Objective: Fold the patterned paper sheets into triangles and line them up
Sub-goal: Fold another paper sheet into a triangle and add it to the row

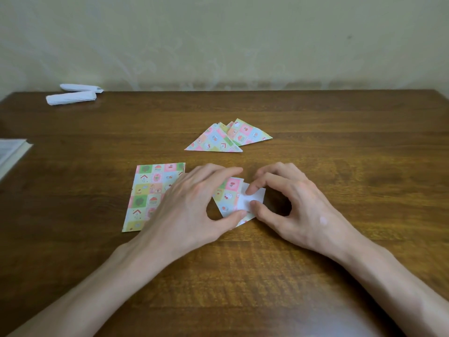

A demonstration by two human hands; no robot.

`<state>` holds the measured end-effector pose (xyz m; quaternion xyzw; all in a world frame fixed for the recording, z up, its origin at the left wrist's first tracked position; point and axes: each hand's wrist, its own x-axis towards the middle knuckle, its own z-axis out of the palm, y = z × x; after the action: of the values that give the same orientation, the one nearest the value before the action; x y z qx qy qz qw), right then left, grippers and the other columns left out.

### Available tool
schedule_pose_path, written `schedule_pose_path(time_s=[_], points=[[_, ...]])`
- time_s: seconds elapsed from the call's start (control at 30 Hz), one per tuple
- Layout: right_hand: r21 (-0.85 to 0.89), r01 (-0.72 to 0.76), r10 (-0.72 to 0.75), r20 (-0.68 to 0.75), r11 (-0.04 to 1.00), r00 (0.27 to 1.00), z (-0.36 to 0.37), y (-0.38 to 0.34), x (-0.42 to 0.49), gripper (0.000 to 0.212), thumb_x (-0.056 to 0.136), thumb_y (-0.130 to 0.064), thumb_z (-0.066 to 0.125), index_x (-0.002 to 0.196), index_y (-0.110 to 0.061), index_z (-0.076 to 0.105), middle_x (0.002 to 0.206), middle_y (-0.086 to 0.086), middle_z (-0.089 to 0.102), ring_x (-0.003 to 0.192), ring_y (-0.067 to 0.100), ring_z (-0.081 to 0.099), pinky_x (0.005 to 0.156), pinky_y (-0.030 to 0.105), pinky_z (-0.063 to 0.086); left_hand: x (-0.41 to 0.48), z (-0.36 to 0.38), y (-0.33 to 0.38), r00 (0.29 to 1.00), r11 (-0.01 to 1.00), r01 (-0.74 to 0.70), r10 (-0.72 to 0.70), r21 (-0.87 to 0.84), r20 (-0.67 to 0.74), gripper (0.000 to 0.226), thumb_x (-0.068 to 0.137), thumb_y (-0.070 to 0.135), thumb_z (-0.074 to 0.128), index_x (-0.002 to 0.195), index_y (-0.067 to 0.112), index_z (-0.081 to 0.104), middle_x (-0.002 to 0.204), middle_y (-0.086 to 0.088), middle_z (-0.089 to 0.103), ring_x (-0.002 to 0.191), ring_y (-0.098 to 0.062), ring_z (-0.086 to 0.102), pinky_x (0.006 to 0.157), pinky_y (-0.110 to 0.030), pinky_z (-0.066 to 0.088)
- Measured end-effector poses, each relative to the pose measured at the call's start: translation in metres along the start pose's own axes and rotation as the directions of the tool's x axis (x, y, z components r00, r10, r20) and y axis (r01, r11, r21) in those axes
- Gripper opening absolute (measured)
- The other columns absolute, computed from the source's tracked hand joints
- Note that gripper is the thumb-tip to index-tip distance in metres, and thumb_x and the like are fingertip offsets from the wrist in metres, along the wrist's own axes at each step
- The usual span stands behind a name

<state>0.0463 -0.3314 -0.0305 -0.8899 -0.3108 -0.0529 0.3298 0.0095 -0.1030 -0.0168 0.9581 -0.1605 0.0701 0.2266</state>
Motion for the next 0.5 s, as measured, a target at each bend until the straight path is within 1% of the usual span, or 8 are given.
schedule_pose_path(time_s=[0.07, 0.13, 0.23, 0.3, 0.33, 0.4, 0.47, 0.5], points=[[-0.046, 0.022, -0.021, 0.017, 0.999, 1.000, -0.002, 0.001, 0.000, 0.019, 0.090, -0.042, 0.067, 0.107, -0.035, 0.071, 0.120, -0.019, 0.059, 0.120, 0.007, 0.051, 0.100, 0.039, 0.044, 0.001, -0.002, 0.000, 1.000, 1.000, 0.005, -0.005, -0.031, 0.004, 0.067, 0.085, 0.056, 0.069, 0.147, 0.049, 0.044, 0.136, 0.030, 0.043, 0.128, 0.004, 0.044, 0.099, -0.021, 0.039], [-0.129, 0.067, -0.062, 0.040, 0.989, 0.997, -0.005, 0.002, 0.000, 0.021, 0.091, -0.047, 0.064, 0.105, -0.033, 0.073, 0.123, -0.017, 0.060, 0.123, 0.009, 0.050, 0.096, 0.040, 0.043, 0.000, -0.005, 0.000, 1.000, 0.997, 0.000, 0.000, -0.077, -0.006, 0.064, 0.088, 0.044, 0.071, 0.146, 0.048, 0.044, 0.136, 0.030, 0.041, 0.128, 0.006, 0.044, 0.094, -0.011, 0.036], [-0.199, 0.124, -0.115, 0.054, 0.972, 0.992, -0.010, 0.004, -0.001, 0.020, 0.091, -0.049, 0.069, 0.094, -0.030, 0.073, 0.124, -0.017, 0.062, 0.127, 0.011, 0.051, 0.095, 0.037, 0.042, 0.000, -0.008, -0.003, 0.997, 0.993, -0.049, 0.041, -0.110, -0.072, 0.064, 0.088, 0.019, 0.069, 0.145, 0.041, 0.048, 0.141, 0.023, 0.040, 0.127, 0.011, 0.042, 0.094, 0.000, 0.031], [-0.205, 0.132, -0.123, 0.052, 0.970, 0.991, -0.013, 0.004, -0.001, 0.024, 0.089, -0.053, 0.072, 0.087, -0.029, 0.070, 0.124, -0.018, 0.063, 0.130, 0.008, 0.051, 0.099, 0.034, 0.040, 0.001, -0.010, -0.009, 0.991, 0.992, -0.095, 0.087, -0.078, -0.098, 0.065, 0.087, 0.009, 0.070, 0.142, 0.038, 0.053, 0.146, 0.016, 0.039, 0.130, 0.003, 0.045, 0.097, -0.009, 0.037], [-0.199, 0.130, -0.121, 0.053, 0.971, 0.991, -0.014, 0.004, -0.001, 0.027, 0.088, -0.056, 0.073, 0.085, -0.029, 0.069, 0.125, -0.019, 0.064, 0.132, 0.007, 0.051, 0.101, 0.033, 0.039, 0.002, -0.011, -0.013, 0.987, 0.991, -0.128, 0.124, -0.033, -0.104, 0.061, 0.086, 0.008, 0.072, 0.139, 0.036, 0.057, 0.146, 0.013, 0.040, 0.131, -0.003, 0.046, 0.100, -0.020, 0.042], [-0.184, 0.130, -0.122, 0.055, 0.974, 0.991, -0.014, 0.004, -0.001, 0.031, 0.086, -0.060, 0.072, 0.083, -0.029, 0.068, 0.126, -0.020, 0.066, 0.134, 0.004, 0.050, 0.105, 0.034, 0.038, 0.004, -0.011, -0.022, 0.969, 0.974, -0.220, 0.225, 0.055, -0.106, 0.041, 0.088, 0.011, 0.076, 0.123, 0.030, 0.070, 0.139, 0.007, 0.050, 0.132, -0.014, 0.049, 0.099, -0.041, 0.046], [-0.174, 0.139, -0.130, 0.061, 0.975, 0.990, -0.014, 0.004, -0.001, 0.033, 0.086, -0.062, 0.071, 0.083, -0.029, 0.068, 0.125, -0.020, 0.067, 0.133, 0.002, 0.051, 0.106, 0.034, 0.038, 0.005, -0.012, -0.028, 0.947, 0.949, -0.303, 0.310, 0.086, -0.082, 0.019, 0.092, 0.015, 0.074, 0.106, 0.028, 0.077, 0.122, 0.009, 0.061, 0.120, -0.013, 0.057, 0.093, -0.043, 0.047], [-0.171, 0.142, -0.133, 0.062, 0.975, 0.989, -0.014, 0.003, -0.001, 0.033, 0.086, -0.062, 0.071, 0.084, -0.029, 0.068, 0.123, -0.021, 0.068, 0.132, 0.002, 0.052, 0.106, 0.034, 0.039, 0.005, -0.013, -0.029, 0.942, 0.942, -0.326, 0.331, 0.075, -0.060, 0.015, 0.094, 0.017, 0.071, 0.102, 0.027, 0.077, 0.114, 0.012, 0.064, 0.111, -0.009, 0.060, 0.090, -0.041, 0.049]])
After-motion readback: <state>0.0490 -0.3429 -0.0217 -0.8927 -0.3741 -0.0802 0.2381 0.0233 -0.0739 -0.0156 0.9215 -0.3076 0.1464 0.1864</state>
